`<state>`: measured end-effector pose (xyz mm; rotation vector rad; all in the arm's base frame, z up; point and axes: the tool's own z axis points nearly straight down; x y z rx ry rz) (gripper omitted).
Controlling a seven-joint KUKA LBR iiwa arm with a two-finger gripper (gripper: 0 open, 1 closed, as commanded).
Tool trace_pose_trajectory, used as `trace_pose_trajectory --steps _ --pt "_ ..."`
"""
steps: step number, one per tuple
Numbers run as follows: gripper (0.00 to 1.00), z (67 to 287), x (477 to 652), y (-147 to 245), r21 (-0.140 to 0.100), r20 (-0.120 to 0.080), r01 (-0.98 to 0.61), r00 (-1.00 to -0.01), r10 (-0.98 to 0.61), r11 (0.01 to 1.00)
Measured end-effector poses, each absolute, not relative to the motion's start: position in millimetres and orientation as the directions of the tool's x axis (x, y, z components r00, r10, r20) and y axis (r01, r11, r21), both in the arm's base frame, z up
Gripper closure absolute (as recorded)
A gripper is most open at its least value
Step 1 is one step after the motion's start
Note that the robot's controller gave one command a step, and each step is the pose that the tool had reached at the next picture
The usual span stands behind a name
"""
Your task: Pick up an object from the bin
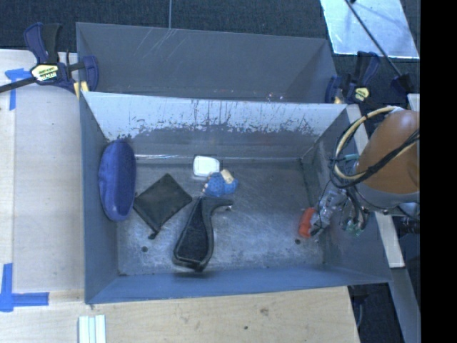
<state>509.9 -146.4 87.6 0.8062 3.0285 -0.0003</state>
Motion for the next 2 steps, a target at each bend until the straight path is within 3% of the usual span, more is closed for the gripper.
trace_pose_trajectory --steps 2 --pt "1.00 154.0 512.4 -148.8 0.001 -0.007 0.492 -0.871 0.492 0.871"
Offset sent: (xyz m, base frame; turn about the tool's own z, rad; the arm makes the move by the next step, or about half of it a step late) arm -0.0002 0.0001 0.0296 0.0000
